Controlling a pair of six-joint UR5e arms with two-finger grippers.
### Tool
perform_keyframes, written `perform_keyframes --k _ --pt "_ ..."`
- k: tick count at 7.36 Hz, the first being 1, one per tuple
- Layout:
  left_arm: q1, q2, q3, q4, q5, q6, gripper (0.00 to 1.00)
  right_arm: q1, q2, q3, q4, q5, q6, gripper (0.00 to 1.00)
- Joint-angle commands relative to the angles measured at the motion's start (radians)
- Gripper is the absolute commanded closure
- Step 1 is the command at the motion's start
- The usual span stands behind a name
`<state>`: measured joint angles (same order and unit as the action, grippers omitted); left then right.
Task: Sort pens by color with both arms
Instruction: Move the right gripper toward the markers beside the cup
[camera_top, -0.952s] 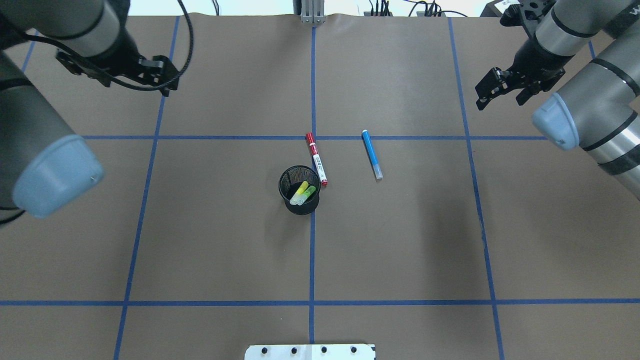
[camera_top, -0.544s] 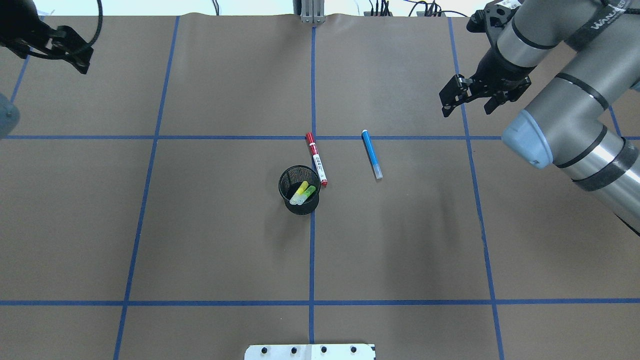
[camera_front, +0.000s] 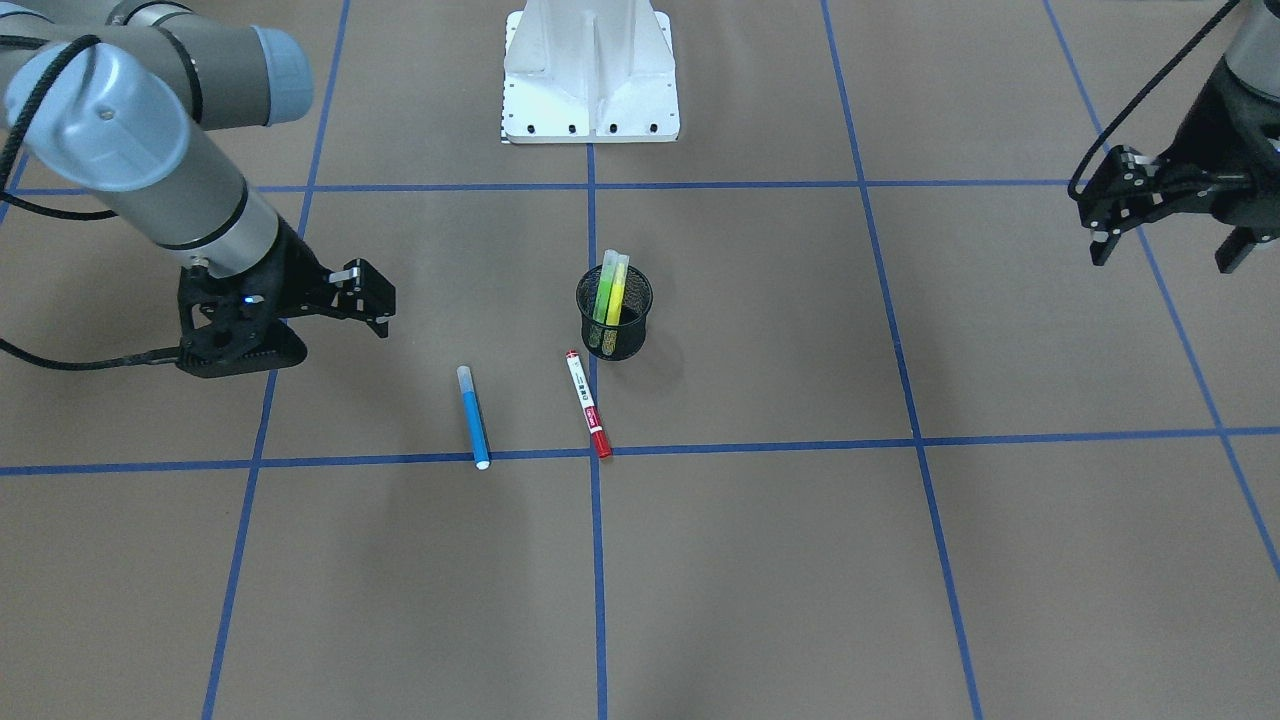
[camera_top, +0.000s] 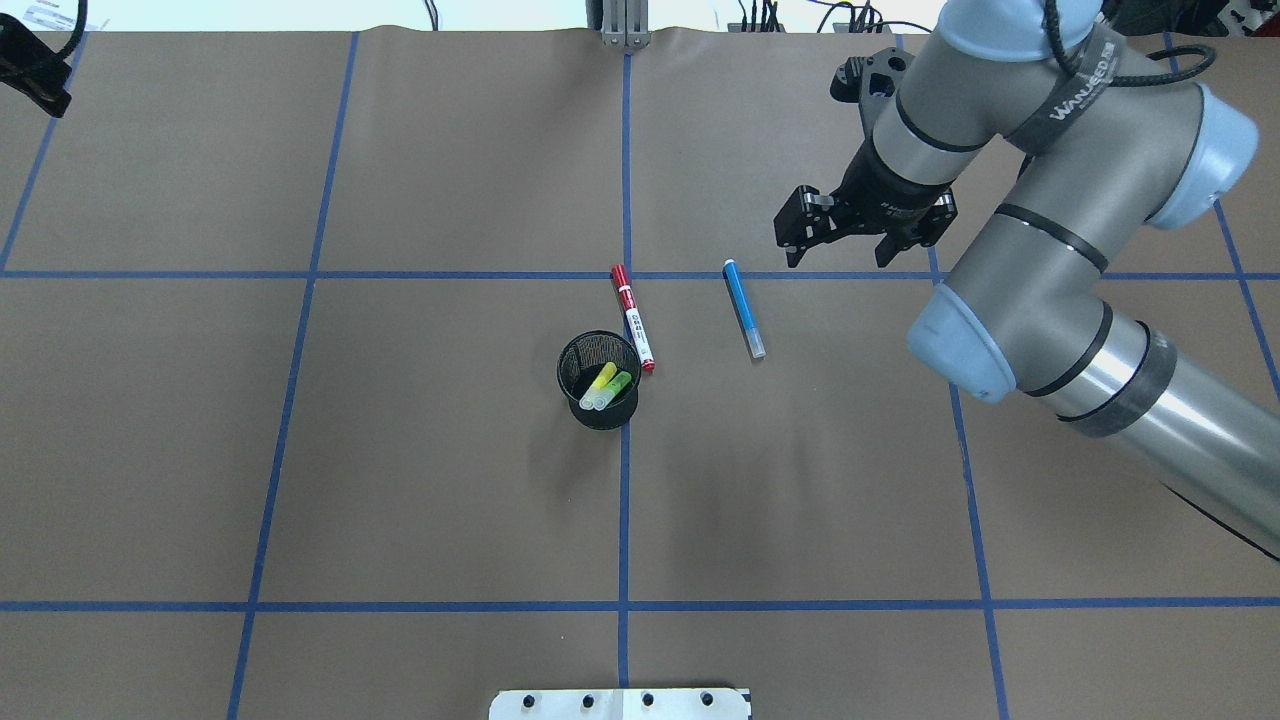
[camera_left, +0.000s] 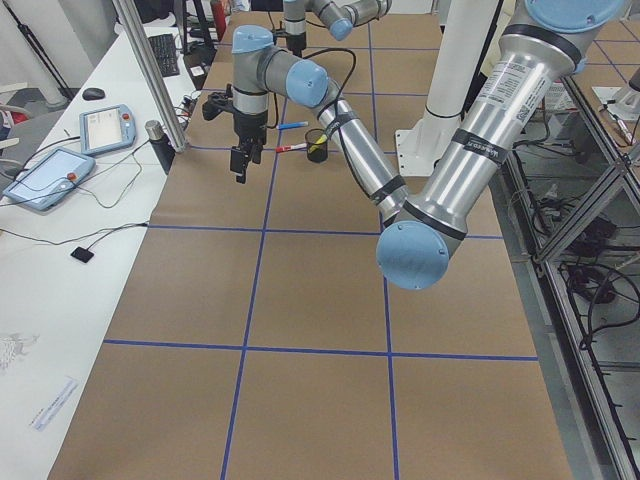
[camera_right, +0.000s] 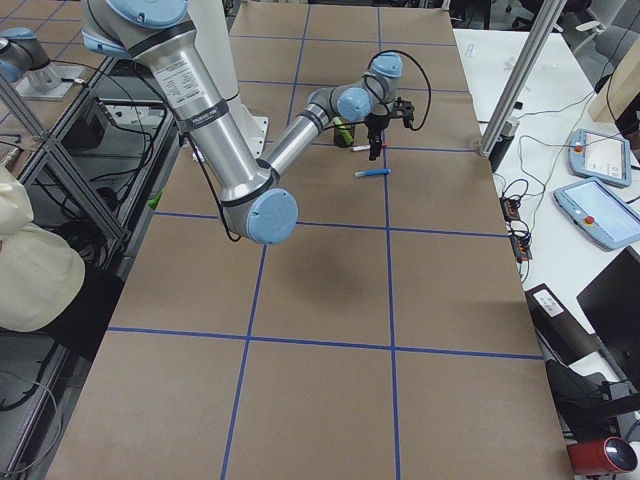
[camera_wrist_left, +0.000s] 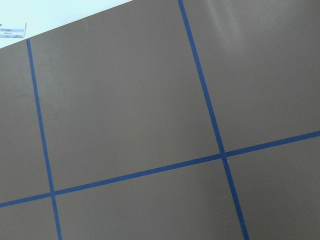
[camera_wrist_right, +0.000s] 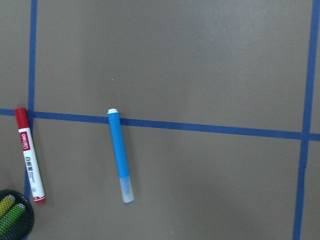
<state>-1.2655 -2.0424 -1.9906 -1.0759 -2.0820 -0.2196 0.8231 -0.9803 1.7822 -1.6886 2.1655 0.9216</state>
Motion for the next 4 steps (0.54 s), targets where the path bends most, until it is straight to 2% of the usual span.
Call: perform_keyframes --k 1,4 --pt "-0.089 0.011 0.079 -0.016 -0.03 0.165 0.01 -0.059 0.047 0.0 0.0 -0.042 0.083 0.01" --pt "-0.104 0.014 0.096 -0.041 -0.043 0.178 0.01 -0.172 0.086 0.0 -0.003 -0.154 0.222 0.01"
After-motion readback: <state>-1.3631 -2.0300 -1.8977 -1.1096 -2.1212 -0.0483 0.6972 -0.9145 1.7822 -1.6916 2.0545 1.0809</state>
